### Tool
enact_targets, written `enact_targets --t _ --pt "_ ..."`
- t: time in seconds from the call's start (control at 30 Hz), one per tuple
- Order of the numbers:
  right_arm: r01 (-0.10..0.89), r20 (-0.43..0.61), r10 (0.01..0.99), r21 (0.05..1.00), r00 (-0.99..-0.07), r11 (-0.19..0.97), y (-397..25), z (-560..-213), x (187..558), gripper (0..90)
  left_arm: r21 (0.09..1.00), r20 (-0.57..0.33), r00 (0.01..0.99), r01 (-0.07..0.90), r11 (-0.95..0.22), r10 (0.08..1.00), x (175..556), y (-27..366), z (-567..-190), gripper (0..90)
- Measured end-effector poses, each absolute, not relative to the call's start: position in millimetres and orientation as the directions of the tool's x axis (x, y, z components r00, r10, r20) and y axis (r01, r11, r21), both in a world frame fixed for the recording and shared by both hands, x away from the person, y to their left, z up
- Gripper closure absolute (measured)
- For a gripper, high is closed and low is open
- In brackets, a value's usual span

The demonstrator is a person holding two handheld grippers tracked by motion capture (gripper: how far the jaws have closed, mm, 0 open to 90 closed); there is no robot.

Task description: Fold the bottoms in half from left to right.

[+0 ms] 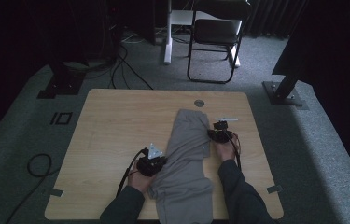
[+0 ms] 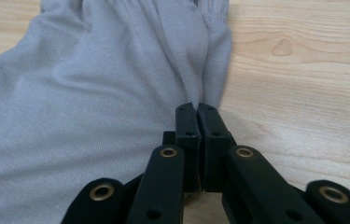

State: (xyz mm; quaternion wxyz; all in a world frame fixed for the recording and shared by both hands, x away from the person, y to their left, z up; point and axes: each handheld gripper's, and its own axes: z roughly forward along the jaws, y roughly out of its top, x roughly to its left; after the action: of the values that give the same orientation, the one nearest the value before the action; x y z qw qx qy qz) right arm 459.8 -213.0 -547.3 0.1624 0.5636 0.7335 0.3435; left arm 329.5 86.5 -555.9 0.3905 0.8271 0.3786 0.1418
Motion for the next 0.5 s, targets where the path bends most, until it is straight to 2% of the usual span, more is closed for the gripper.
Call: enact_targets --t 0.2,0.33,0.5 --pt "0.705 0.146 0.915 0.686 -0.375 0.180 -205 -547 449 87.9 0.747 -0.110 0.741 0.501 -0.436 0.662 309 85 -556 84.2" --pt "0.694 0.140 0.893 0.683 -0.427 0.225 -195 -547 435 87.9 0.760 -0.144 0.810 0.458 -0.460 0.569 300 92 -554 73.4" --pt "0.679 0.125 0.870 0.680 -0.478 0.275 -186 -546 416 87.6 0.793 -0.173 0.765 0.482 -0.373 0.621 313 107 -546 67.8"
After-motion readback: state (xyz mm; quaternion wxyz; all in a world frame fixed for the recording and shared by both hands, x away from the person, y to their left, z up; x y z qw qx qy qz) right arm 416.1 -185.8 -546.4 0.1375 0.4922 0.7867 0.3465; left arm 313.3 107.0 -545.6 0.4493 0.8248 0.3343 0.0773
